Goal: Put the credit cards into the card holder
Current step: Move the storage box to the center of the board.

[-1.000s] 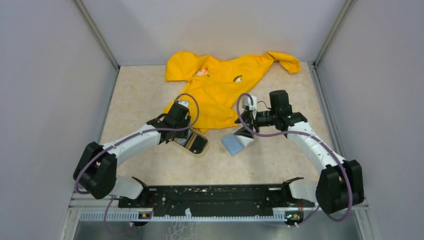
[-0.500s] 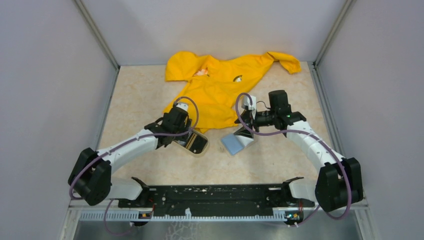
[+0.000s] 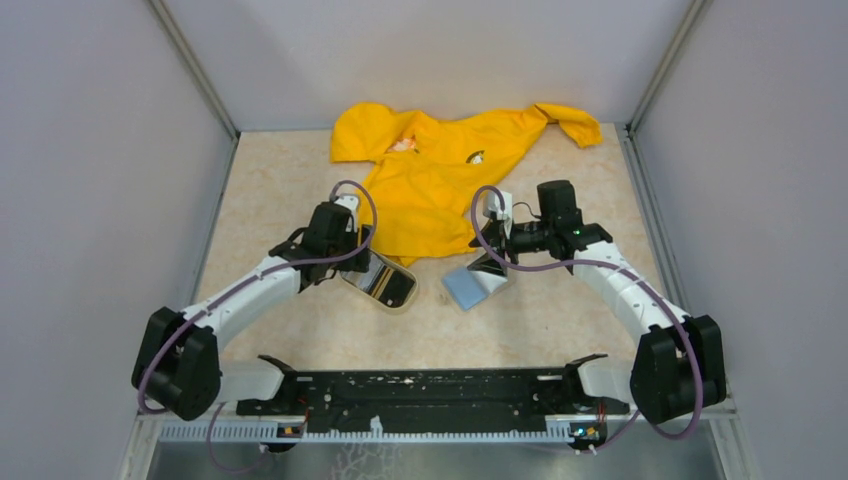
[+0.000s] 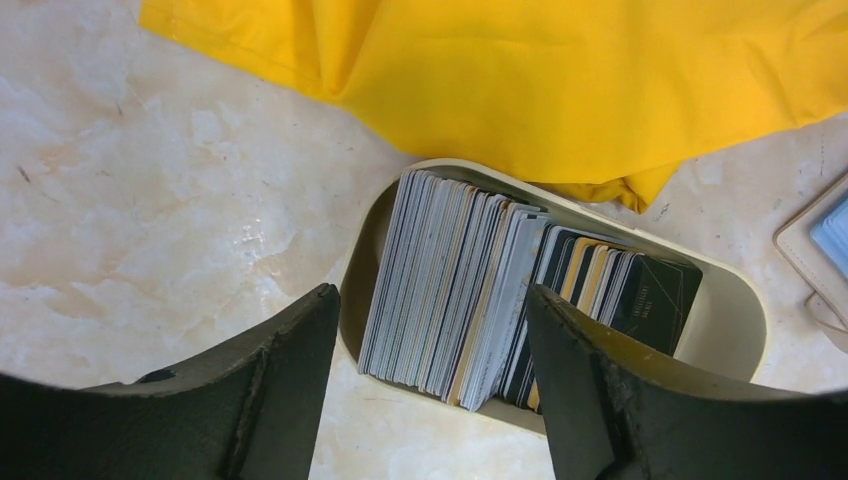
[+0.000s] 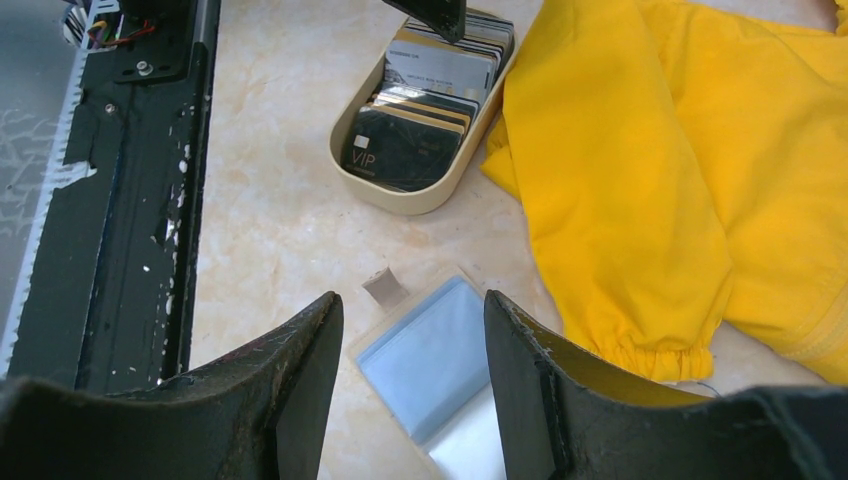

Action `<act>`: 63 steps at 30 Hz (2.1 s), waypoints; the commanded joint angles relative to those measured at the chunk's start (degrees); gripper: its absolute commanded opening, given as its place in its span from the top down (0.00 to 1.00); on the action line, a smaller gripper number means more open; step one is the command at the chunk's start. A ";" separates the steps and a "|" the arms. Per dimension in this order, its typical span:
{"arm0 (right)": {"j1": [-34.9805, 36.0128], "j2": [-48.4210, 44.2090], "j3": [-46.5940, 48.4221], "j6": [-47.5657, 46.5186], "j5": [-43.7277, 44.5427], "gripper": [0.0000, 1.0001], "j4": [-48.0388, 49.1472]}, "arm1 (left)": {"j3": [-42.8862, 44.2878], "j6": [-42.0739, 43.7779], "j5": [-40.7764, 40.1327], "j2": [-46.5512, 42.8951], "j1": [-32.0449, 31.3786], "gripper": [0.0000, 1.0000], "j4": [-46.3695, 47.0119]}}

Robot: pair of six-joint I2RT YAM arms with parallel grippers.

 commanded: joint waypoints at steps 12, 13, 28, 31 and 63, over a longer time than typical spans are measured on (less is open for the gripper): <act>0.52 0.82 0.02 0.01 -3.51 0.47 1.29 | -10.93 -8.33 -4.04 -11.86 7.62 0.59 12.32; 0.87 0.86 -0.13 0.16 -3.57 0.47 1.39 | -11.63 -8.87 -3.31 -12.25 8.41 0.54 12.96; 36.01 10.67 2.06 -1.49 25.20 0.81 10.90 | -19.52 -17.01 9.29 -10.08 23.94 0.61 27.39; 42.05 17.88 6.15 2.37 35.88 0.85 15.37 | -19.99 -18.00 14.03 -7.13 24.05 0.65 28.67; 33.05 24.01 21.96 0.80 25.37 0.80 -9.95 | -24.41 -25.73 40.39 -23.14 24.05 0.21 24.86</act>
